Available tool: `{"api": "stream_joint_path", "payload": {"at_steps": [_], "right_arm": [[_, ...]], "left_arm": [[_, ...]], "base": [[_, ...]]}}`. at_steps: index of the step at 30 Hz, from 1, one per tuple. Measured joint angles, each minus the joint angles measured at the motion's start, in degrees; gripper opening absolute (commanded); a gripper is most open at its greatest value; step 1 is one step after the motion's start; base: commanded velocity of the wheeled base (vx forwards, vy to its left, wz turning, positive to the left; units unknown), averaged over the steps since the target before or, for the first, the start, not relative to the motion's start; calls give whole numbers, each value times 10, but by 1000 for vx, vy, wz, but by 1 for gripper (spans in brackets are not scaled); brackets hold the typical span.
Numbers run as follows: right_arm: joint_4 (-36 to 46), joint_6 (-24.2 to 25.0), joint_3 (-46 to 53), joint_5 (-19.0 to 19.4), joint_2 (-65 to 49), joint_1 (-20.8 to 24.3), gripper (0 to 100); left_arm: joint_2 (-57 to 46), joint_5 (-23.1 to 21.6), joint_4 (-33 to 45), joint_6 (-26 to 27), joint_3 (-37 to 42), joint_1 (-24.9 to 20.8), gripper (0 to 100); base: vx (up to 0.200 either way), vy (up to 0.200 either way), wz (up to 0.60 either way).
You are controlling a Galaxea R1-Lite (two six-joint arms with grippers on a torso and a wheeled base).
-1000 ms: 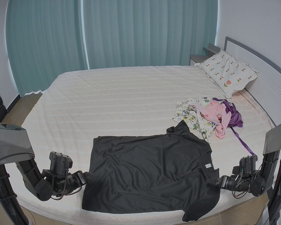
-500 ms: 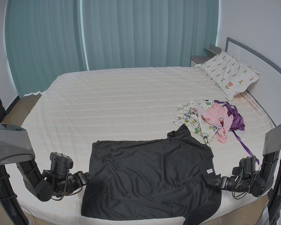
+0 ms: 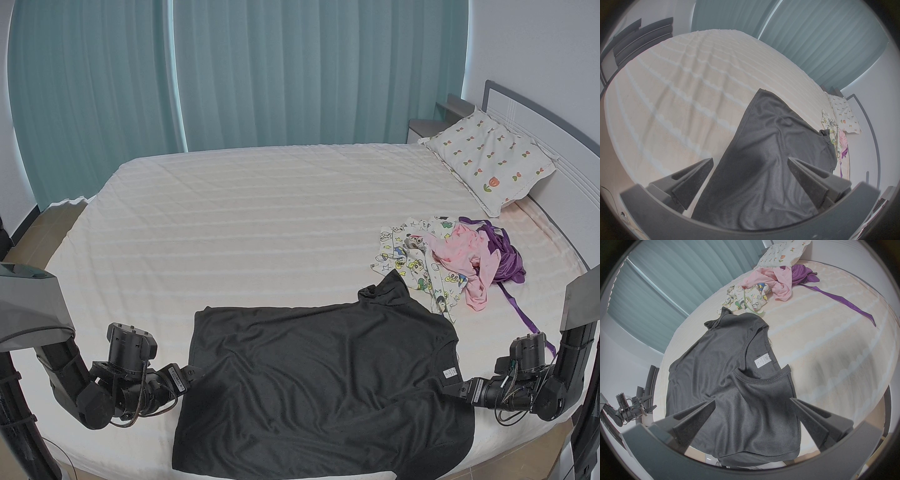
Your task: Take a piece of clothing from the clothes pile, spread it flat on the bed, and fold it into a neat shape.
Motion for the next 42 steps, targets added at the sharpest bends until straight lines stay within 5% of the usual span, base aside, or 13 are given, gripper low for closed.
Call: {"api": "stream_joint_path", "payload": {"at_steps": [21, 42], "right_arm": [[-2, 3, -2, 0, -1, 2, 100], [-2, 8, -3, 2, -3, 14, 100]], "left_arm": [[-1, 8, 3, -10, -34, 15, 100], [158, 10, 80, 29, -362, 108, 100]], "base": [[0, -48, 0], [0, 0, 0]]}}
